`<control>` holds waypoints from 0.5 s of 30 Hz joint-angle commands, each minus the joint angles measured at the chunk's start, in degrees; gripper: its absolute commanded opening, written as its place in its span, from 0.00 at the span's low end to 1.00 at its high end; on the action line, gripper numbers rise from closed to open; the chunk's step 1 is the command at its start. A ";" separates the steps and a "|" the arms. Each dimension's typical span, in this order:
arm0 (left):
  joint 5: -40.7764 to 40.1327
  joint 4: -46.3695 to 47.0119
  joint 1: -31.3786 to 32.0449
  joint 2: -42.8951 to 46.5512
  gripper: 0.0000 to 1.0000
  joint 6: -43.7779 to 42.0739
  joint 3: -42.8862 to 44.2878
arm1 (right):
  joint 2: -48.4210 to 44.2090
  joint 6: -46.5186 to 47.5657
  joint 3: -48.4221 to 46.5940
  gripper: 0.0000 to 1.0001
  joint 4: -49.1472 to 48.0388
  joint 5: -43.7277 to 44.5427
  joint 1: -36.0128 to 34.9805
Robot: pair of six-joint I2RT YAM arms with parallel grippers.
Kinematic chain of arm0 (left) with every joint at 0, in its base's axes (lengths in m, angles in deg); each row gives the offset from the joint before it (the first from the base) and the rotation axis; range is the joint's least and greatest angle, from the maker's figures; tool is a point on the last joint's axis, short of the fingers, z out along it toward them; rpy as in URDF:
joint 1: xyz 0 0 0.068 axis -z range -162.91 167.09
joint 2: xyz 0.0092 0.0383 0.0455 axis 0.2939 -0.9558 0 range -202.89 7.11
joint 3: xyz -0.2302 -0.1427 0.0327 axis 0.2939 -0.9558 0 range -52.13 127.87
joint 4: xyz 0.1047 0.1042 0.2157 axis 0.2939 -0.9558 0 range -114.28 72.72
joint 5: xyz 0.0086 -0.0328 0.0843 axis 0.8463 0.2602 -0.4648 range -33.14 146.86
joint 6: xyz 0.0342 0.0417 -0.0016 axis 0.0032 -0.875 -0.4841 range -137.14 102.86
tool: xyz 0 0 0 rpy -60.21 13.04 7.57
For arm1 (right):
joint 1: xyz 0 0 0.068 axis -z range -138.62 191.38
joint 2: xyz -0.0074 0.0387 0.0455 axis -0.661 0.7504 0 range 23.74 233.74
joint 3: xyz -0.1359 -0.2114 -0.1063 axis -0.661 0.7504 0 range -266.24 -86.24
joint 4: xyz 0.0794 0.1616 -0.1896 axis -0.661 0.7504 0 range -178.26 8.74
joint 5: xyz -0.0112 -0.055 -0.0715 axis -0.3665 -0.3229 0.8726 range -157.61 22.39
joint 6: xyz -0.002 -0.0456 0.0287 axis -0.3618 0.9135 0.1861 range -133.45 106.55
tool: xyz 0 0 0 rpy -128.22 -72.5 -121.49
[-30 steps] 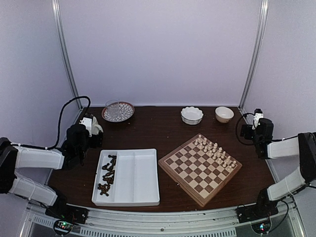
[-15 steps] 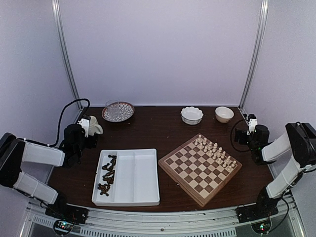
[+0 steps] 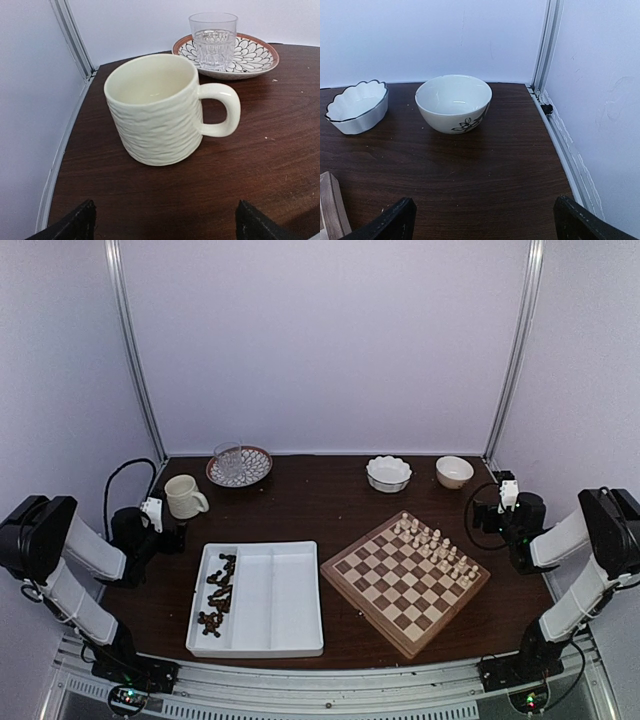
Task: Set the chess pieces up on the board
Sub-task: Reset both arms
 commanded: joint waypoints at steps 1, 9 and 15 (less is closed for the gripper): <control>0.46 5.95 -0.01 0.01 0.98 2.35 -0.44 | -0.30 0.44 -1.06 0.99 -0.49 -0.82 0.13; 1.52 -0.57 0.34 -0.34 0.98 1.86 3.01 | -0.22 0.44 -0.99 0.99 -0.55 -0.85 0.13; 1.55 -0.39 0.39 -0.39 0.98 1.89 3.03 | -0.26 0.39 -0.99 0.99 -0.48 -0.90 0.13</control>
